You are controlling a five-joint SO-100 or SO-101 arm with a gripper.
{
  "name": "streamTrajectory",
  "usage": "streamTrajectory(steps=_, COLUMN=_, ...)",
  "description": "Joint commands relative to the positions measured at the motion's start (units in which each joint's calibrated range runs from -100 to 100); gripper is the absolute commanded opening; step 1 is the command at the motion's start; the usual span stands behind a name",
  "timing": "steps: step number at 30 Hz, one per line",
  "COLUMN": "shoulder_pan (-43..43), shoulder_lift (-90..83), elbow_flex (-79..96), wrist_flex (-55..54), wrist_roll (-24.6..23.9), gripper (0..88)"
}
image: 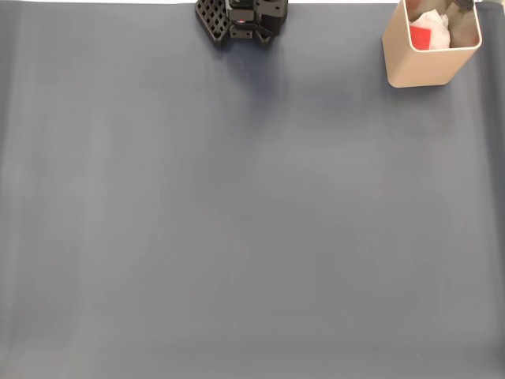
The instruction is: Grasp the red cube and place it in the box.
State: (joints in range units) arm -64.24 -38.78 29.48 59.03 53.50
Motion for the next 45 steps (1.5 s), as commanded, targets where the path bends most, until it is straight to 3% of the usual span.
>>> streamTrajectory(steps=1, shoulder_pan=0.4, shoulder_lift=-2.2, elbow_flex=-0.3, wrist_flex=-0.8, wrist_roll=0.1, gripper=34.0)
streamTrajectory(steps=20, shoulder_pan=0.6, shoulder_lift=-2.2, elbow_flex=0.4, wrist_flex=-0.8, wrist_roll=0.0, gripper=32.6)
streamTrajectory(steps=36, shoulder_pan=5.4, shoulder_lift=-2.3, elbow_flex=0.4, wrist_flex=0.1, wrist_roll=0.8, gripper=1.1)
streamTrajectory(steps=45, shoulder_pan=13.2, shoulder_lift=-2.9, elbow_flex=-0.1, wrist_flex=-0.3, wrist_roll=0.5, gripper=0.0)
